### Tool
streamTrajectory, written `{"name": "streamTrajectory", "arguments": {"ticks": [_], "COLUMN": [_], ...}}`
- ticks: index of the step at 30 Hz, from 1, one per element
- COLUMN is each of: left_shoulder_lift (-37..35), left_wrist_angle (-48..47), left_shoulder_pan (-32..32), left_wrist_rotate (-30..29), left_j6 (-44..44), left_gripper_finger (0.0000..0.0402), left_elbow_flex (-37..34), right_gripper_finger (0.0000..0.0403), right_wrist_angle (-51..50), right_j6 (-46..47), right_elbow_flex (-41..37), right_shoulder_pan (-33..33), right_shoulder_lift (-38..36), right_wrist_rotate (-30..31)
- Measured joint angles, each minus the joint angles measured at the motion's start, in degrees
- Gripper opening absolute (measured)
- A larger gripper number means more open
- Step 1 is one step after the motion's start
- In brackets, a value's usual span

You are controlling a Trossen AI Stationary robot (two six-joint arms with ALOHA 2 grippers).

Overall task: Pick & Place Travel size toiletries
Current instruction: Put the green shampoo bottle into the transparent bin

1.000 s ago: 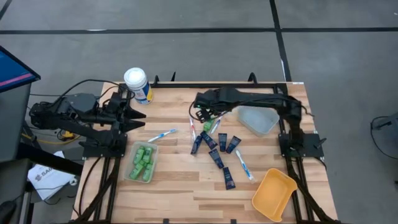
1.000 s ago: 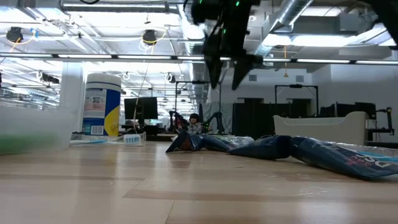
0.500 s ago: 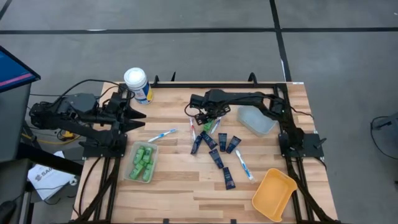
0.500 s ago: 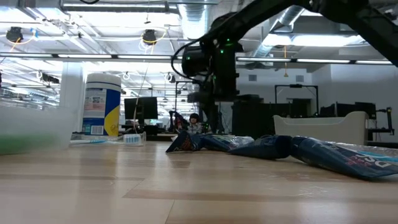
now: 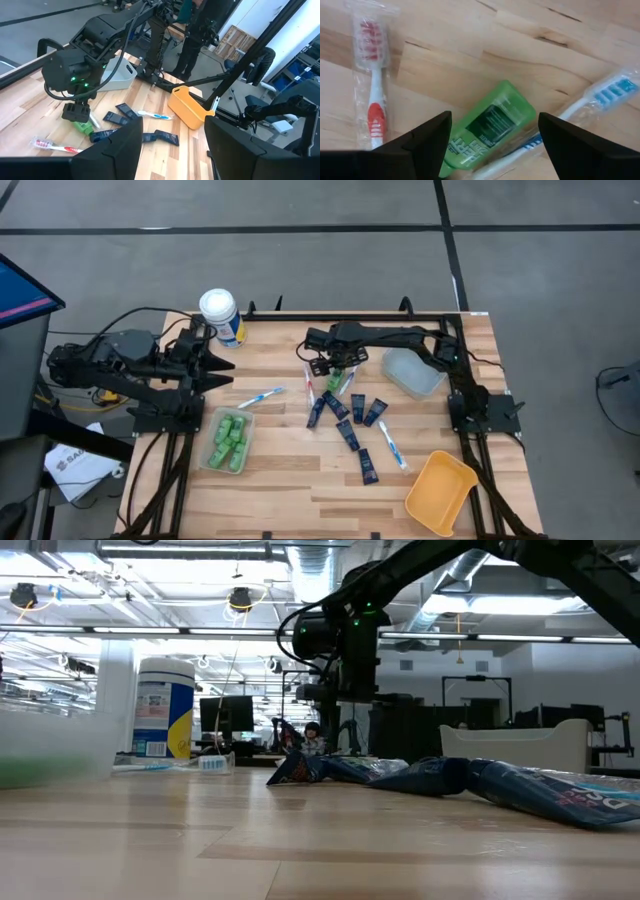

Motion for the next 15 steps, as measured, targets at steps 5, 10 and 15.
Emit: {"name": "streamTrajectory", "arguments": {"ticks": [5,10,15], "left_shoulder_lift": [0.0,0.0,0.0], "left_wrist_angle": [0.0,0.0,0.0], "left_shoulder_pan": [0.0,0.0,0.0], "left_wrist_rotate": [0.0,-0.1,-0.2], "left_j6": [0.0,0.0,0.0], "left_gripper_finger": [0.0209,0.0209,0.0209], "left_elbow_flex": [0.0,0.0,0.0], "right_gripper_finger": [0.0291,0.0291,0.0285], "right_wrist_angle": [-1.0,1.7,1.3], "right_j6": [0.8,-0.4,-1.3], "right_elbow_flex": [-0.2,0.2,0.3], "right_shoulder_pan": [0.6,1.7,1.9], "right_shoulder_lift": [2.3,5.1,5.7], "right_wrist_rotate": [0.0,-3.3,-4.5]}}
